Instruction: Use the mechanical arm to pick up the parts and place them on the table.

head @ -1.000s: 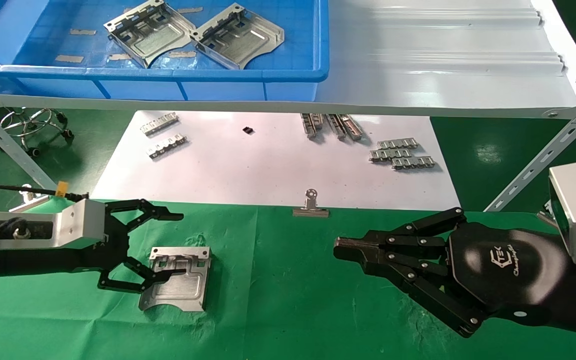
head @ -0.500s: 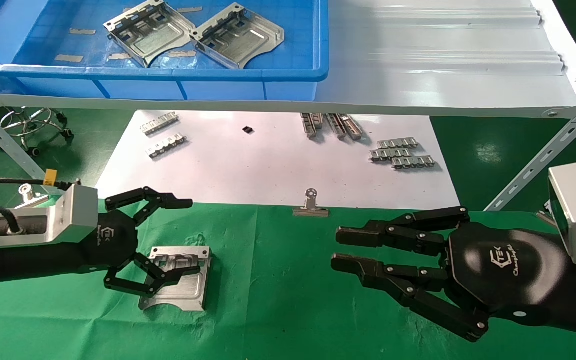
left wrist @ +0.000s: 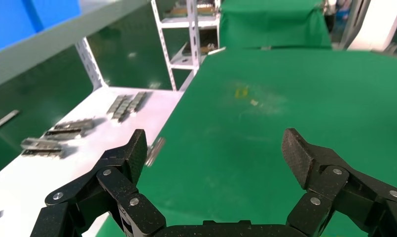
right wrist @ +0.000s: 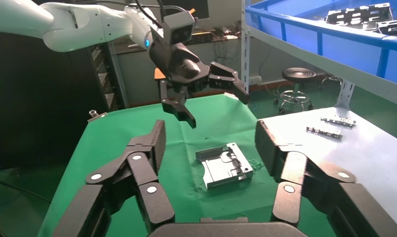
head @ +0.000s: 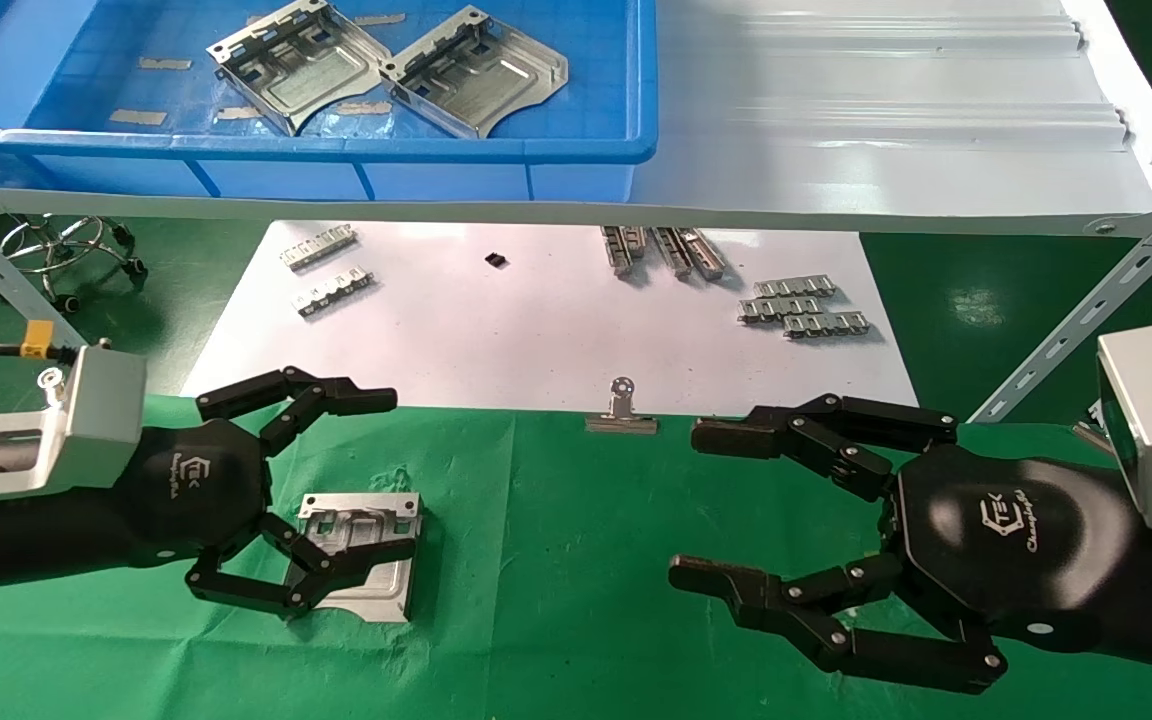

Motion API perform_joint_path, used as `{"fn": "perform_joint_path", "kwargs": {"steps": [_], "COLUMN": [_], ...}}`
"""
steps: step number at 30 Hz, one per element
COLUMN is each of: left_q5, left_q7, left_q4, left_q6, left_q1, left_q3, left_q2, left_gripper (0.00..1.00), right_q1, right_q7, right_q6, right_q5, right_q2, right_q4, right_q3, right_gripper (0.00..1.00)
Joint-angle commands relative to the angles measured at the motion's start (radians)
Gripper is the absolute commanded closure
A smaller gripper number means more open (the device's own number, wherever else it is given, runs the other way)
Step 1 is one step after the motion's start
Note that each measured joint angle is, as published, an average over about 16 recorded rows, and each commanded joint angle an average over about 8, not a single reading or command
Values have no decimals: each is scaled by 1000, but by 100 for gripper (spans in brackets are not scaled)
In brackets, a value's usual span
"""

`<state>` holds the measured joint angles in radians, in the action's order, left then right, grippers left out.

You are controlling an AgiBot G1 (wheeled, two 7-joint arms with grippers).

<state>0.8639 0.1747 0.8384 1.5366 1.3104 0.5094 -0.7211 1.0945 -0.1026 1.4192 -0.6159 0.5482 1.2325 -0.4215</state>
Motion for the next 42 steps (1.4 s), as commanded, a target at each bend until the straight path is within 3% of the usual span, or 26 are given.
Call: {"fn": "perform_joint_path", "kwargs": {"steps": [1,23,42], "left_q5": [-11,-133,-138], "left_q7": [-31,-360,-367], "left_q4": [38,446,458], "left_q6": [-4,-40,-42], "left_q1": [-20,-236,-243], "left_q3": [-20,-230,-236], "left_q2": [9,109,113], "left_gripper": [0,0,0], "right_q1": [0,0,0], "right_q7": [0,0,0], "right_q6": [0,0,0], "right_q5": [0,0,0], "right_q2": [0,0,0], "right_q4": [0,0,0], "right_q3": [0,0,0], "right_gripper": [0,0,0]}}
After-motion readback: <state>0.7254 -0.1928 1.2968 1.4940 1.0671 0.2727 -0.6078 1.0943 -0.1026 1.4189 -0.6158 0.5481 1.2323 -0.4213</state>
